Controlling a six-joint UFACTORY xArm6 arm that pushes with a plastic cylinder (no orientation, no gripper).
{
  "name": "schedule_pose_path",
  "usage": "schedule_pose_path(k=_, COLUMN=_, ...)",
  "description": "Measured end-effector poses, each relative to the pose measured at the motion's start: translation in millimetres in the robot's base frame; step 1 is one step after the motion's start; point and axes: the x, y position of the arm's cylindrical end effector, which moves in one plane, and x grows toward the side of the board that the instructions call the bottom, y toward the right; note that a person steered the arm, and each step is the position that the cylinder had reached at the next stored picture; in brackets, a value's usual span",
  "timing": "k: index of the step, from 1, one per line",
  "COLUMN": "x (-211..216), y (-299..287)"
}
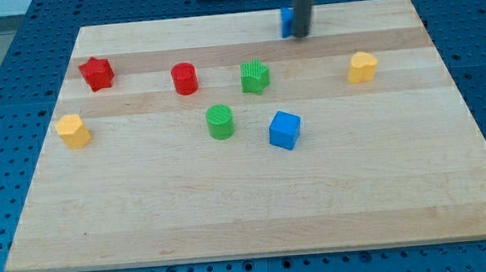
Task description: Slide the blue triangle towards the green star
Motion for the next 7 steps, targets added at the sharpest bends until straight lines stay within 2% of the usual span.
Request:
schedule_pose_path(k=1, x=4, y=-11)
schedule_pose_path(k=2, x=6, y=39)
schedule_pose_path(k=3, x=-8, y=65)
schedule_pose_path(k=4, x=-35, y=47)
schedule_pose_path(k=6, x=-43, y=37)
schedule_pose_path(k=7, x=-59, y=1)
